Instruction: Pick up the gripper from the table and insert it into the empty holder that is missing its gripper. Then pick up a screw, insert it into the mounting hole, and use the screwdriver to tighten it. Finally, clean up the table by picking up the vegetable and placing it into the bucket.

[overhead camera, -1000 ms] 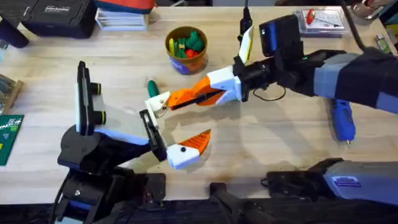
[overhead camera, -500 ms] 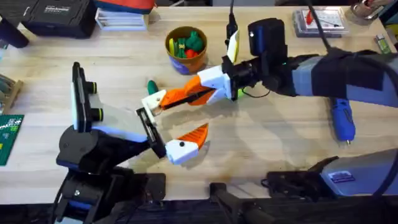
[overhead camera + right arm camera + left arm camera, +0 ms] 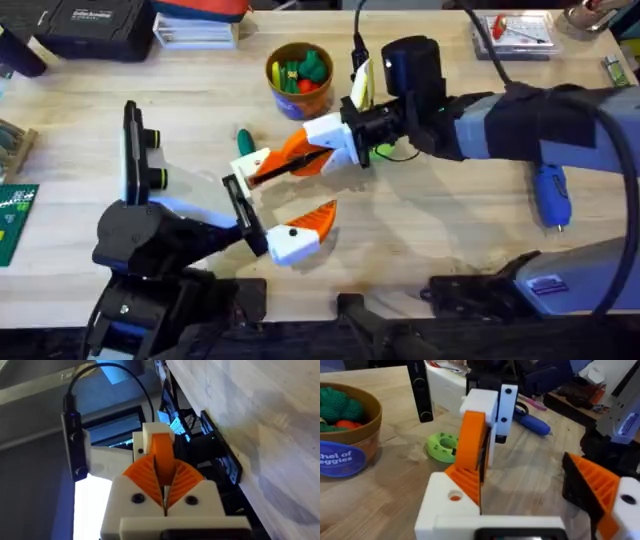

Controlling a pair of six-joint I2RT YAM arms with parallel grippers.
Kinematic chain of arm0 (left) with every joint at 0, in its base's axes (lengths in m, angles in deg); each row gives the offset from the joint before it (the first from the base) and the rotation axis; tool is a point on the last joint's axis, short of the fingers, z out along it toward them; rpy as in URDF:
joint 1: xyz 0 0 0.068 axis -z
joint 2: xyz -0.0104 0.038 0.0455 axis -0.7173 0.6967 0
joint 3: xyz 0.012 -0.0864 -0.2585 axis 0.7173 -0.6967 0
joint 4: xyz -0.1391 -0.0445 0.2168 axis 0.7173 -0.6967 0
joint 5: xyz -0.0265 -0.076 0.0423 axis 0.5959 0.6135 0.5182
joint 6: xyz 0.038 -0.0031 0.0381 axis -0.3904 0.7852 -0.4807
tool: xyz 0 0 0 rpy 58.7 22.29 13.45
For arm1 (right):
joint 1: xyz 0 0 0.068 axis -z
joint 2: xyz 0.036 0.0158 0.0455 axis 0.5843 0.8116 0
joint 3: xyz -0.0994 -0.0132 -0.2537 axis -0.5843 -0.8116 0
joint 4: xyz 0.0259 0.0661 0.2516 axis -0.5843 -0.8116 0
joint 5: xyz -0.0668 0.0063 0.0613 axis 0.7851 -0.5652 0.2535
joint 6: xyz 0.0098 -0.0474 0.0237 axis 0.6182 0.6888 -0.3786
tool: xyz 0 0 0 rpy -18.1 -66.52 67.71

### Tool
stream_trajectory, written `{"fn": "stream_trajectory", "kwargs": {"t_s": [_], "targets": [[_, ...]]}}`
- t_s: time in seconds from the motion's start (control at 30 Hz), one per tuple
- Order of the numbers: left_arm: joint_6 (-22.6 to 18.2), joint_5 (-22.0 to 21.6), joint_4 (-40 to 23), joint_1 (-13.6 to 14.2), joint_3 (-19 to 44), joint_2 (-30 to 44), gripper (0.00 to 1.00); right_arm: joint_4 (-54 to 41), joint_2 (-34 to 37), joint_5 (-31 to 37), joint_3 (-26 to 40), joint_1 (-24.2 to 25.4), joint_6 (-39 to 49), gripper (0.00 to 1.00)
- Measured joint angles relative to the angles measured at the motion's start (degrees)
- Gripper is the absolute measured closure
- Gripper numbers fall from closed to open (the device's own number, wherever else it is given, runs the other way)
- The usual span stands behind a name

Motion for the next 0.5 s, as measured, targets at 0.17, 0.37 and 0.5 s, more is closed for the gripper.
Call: {"fn": "stream_trajectory", "kwargs": {"t_s": [0.17, 0.37, 0.5], "targets": [[0.2, 0.0, 0.0, 0.0, 0.0, 0.0, 0.014, 0.0, 0.0, 0.6, 0.0, -0.1, -0.6, 0.971], [0.0, -0.2, 0.0, 0.0, 0.0, 0.0, 0.014, -0.3, 0.0, 1.7, 0.0, -0.4, -0.7, 0.854], [-0.8, 0.7, 0.1, 0.1, 0.0, 0.0, 0.015, 0.8, 0.2, 2.5, 0.0, -1.0, -0.8, 0.735]]}}
